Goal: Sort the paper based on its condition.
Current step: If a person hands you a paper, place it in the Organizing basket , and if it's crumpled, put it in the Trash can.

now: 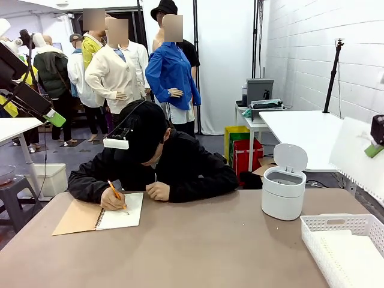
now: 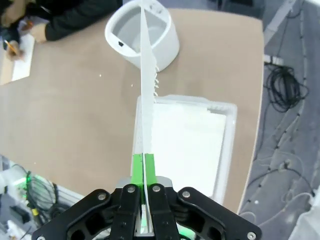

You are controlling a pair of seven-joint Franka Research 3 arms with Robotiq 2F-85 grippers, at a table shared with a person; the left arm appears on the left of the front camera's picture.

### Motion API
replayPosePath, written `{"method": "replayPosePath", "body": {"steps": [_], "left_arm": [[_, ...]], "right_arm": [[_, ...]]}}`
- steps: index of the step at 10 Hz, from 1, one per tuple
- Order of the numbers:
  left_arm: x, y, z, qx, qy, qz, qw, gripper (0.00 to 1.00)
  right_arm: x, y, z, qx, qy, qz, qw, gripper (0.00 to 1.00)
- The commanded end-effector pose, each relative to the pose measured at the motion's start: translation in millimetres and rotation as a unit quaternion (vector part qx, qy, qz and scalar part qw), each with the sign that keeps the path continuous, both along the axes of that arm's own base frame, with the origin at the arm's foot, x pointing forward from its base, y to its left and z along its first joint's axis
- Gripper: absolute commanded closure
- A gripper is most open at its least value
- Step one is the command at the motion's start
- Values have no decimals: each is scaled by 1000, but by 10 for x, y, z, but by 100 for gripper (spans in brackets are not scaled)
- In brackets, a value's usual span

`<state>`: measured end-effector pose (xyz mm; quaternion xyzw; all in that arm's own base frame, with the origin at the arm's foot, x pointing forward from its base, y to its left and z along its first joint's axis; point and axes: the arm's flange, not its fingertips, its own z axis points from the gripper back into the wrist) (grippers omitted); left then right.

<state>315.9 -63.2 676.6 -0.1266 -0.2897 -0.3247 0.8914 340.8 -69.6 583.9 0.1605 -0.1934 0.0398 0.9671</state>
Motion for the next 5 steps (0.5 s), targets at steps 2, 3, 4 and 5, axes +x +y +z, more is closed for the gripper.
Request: {"method": "replayPosePath", "body": {"steps": [2,3,4,5], "left_arm": [[1,5,1,-1,-3,1,1000,0],[1,5,1,-1,-3,1,1000,0],[1,5,1,-1,-3,1,1000,0],[1,5,1,-1,-3,1,1000,0]], "right_arm": [[-306,197,-304,18,44,-20,999,100],[-93,43,-136,7,13,-7,1000,100],[-93,43,-136,7,13,-7,1000,100],[-93,43,-136,7,13,-7,1000,100]]}}
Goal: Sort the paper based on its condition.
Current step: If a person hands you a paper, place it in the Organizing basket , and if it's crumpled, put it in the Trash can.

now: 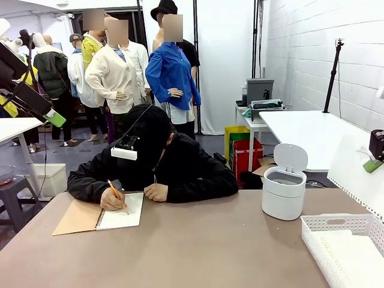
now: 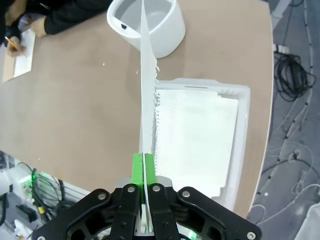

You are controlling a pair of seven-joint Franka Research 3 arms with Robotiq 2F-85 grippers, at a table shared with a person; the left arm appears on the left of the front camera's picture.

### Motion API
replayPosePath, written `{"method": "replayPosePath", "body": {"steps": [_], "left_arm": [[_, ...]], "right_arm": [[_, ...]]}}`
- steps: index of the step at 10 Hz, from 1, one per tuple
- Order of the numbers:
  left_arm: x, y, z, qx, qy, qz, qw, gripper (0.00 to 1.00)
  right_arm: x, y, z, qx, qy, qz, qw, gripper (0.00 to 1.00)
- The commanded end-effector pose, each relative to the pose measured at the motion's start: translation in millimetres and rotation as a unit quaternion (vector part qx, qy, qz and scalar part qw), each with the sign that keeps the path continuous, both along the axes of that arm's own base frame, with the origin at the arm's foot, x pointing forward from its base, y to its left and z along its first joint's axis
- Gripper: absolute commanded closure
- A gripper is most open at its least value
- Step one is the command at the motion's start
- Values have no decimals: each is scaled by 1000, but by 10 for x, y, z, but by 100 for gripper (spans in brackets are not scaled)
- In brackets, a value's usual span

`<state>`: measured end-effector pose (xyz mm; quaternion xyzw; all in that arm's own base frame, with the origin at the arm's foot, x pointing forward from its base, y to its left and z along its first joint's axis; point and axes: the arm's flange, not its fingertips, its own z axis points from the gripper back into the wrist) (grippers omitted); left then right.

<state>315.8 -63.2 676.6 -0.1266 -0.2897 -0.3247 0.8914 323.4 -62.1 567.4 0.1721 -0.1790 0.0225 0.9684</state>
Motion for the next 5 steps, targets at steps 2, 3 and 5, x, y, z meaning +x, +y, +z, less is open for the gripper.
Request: {"method": "replayPosePath", "body": {"steps": [2,3,5], "left_arm": [[2,5,1,-1,-3,1,1000,0],[2,5,1,-1,-3,1,1000,0],[2,5,1,-1,-3,1,1000,0]], "right_arm": [[82,-32,29,-7,-4,5,1000,100],[19,-12,36,0,-3,-1,1000,100],[-70,136,-233,-22,11,-6,1000,100]]}}
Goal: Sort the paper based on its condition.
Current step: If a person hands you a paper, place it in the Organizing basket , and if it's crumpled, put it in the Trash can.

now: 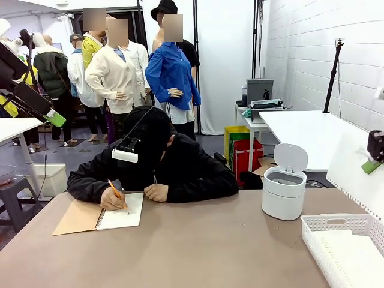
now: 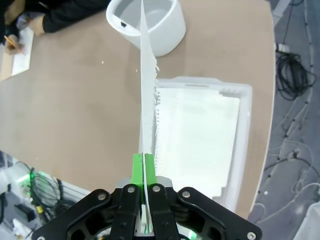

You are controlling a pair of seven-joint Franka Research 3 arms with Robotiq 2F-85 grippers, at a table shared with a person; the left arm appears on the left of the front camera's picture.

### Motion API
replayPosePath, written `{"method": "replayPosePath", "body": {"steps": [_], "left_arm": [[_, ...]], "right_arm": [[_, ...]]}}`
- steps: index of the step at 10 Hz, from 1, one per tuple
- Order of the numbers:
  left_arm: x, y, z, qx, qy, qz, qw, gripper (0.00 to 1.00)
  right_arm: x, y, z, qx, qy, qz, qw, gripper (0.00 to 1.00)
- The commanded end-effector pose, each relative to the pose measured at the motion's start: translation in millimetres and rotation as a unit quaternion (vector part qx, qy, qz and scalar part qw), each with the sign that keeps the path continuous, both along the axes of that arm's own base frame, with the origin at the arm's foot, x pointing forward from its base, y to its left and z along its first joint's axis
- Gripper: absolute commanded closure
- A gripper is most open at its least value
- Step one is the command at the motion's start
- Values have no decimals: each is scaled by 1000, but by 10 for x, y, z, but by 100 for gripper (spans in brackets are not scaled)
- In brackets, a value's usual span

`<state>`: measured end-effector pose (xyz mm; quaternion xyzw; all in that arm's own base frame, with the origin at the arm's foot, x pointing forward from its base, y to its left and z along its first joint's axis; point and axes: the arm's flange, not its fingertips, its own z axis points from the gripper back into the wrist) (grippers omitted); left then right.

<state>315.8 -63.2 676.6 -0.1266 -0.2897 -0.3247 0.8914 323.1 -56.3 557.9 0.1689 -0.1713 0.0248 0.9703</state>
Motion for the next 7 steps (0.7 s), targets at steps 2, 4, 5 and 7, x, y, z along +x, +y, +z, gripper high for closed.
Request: {"method": "replayPosePath", "body": {"steps": [2,4,5,7], "left_arm": [[2,5,1,-1,-3,1,1000,0],[2,5,1,-1,-3,1,1000,0],[2,5,1,-1,-3,1,1000,0],[2,5,1,-1,-3,1,1000,0]], "right_arm": [[-156,144,-388,-24,24,-4,999,100],[-280,134,-685,-31,45,-14,998,100],[-380,106,-798,-33,50,-17,998,100],[-414,119,-1131,-1,55,-34,998,100]]}}
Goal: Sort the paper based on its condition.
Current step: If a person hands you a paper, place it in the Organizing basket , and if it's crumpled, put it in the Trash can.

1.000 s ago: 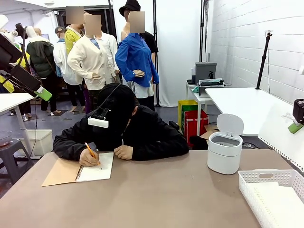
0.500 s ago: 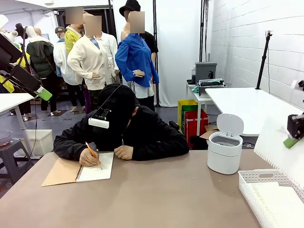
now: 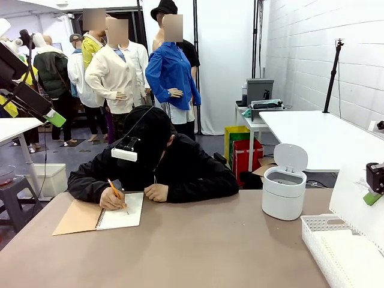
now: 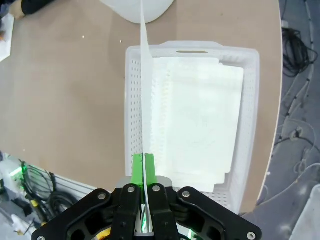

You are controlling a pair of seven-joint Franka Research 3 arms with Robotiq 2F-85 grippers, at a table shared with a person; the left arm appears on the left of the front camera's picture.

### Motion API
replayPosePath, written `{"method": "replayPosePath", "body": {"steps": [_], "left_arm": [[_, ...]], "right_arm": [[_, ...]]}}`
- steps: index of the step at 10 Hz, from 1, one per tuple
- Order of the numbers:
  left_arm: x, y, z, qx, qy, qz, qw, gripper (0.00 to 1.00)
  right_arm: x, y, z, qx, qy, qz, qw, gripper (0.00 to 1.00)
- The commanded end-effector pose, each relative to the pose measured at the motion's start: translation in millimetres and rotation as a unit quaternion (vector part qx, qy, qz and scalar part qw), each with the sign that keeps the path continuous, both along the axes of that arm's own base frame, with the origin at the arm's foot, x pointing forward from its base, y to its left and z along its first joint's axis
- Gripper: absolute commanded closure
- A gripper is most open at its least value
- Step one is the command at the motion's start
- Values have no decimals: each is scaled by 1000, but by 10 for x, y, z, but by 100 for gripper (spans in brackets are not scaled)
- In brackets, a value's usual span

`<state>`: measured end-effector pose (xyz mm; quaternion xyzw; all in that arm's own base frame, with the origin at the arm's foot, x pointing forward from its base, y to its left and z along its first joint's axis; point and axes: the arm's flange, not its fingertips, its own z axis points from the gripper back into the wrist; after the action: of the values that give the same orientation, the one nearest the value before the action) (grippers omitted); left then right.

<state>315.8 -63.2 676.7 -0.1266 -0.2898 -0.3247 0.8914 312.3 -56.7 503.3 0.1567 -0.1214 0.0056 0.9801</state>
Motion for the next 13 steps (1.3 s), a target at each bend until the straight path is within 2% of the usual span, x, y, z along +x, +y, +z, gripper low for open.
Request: {"method": "replayPosePath", "body": {"steps": [1,3,5,7,10,12,13], "left_arm": [[2,5,1,-1,-2,1,1000,0],[2,5,1,-1,-2,1,1000,0],[2,5,1,-1,-2,1,1000,0],[2,5,1,-1,-2,1,1000,0],[2,5,1,-1,-2,1,1000,0],[2,5,1,-1,-2,1,1000,0],[2,5,1,-1,-2,1,1000,0]], "right_arm": [[-317,145,-695,23,19,-20,999,100],[-315,251,-875,16,51,3,999,100],[-291,391,-1105,1,66,13,998,100],[-408,486,-1205,3,78,17,997,100],[-572,542,-1392,2,67,-22,998,100],[-707,510,-1437,-10,67,-25,997,100],[-788,533,-1498,-13,78,-27,996,87]]}}
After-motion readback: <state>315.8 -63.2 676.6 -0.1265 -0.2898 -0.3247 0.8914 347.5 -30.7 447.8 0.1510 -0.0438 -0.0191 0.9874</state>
